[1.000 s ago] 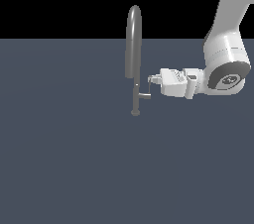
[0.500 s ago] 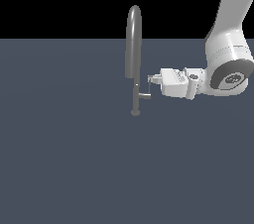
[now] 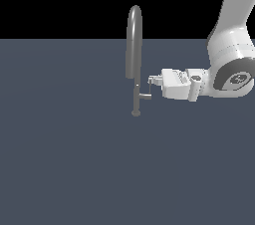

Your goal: Turn on the faucet by rotating a designated handle.

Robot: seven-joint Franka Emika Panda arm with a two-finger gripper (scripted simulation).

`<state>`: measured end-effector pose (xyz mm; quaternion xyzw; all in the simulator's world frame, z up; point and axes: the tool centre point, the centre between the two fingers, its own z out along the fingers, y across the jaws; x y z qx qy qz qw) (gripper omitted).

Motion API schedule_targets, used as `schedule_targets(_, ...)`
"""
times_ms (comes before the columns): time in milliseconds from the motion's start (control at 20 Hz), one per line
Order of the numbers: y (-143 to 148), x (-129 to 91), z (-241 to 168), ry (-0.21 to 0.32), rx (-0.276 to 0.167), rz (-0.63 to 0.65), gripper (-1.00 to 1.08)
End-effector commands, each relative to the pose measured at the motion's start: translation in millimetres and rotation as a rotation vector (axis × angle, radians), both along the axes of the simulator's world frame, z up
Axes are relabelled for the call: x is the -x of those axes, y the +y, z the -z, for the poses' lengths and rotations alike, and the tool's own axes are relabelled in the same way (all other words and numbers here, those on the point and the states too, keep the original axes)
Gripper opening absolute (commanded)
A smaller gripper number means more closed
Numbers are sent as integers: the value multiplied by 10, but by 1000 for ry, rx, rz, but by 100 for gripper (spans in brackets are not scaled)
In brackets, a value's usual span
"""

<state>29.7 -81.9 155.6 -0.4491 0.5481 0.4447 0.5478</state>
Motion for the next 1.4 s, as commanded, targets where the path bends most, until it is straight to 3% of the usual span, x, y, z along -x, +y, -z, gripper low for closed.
schedule_targets(0, 18, 97, 6, 3, -4, -4, -100)
schedule_targets(300, 56, 291, 15, 3, -5, -5, -100)
schedule_targets(400, 43, 213, -23, -8, 1, -1, -100)
schedule_targets(850, 116, 583, 218, 3, -5, -6, -100)
schedule_targets(950, 93, 469, 100, -21, 2, -2, -100)
schedule_targets(1250, 138, 695, 487, 1, -4, -6, -100)
schedule_targets(1350, 118, 596, 297, -28, -2, -7, -100)
